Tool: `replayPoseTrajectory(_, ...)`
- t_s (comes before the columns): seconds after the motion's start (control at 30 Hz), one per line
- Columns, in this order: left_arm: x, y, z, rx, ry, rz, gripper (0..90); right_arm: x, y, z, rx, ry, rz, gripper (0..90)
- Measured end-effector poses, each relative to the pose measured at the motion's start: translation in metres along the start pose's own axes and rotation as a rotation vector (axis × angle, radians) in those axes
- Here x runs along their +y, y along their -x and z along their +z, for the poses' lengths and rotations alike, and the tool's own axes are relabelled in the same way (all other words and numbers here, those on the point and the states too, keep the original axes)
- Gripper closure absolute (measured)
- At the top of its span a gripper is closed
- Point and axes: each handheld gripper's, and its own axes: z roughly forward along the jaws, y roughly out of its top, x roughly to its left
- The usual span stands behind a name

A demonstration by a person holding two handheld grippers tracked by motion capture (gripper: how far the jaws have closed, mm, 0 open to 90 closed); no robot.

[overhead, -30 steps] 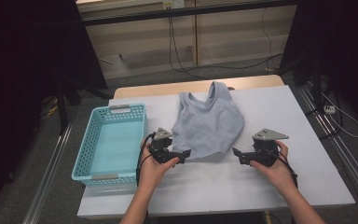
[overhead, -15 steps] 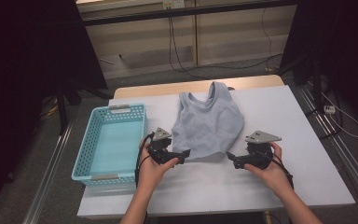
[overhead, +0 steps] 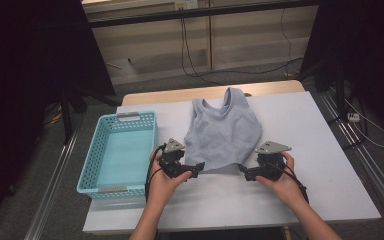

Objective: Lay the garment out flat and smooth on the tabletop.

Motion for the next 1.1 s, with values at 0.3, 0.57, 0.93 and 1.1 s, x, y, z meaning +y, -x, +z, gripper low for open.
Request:
replayPoseTrajectory(0.3, 0.001, 0.002, 0.002, -0.011, -0.003, 0.002, 10.8, 0.002, 0.006, -0.006, -0.023, 0.031, 0.014, 8.8)
replayPoseTrajectory(0.57, 0.001, 0.004, 0.004, -0.019, -0.007, 0.011, 10.9, 0.005, 0.017, -0.015, -0.067, 0.088, 0.053, 11.0)
replayPoseTrajectory(0.93, -0.001, 0.005, 0.005, -0.02, -0.017, 0.018, 10.8, 0.009, 0.017, -0.016, -0.082, 0.113, 0.067, 24.3)
replayPoseTrajectory(1.1, -0.003, 0.004, 0.004, -0.022, -0.031, 0.019, 10.9, 0.01, 0.016, -0.015, -0.051, 0.121, 0.062, 47.3)
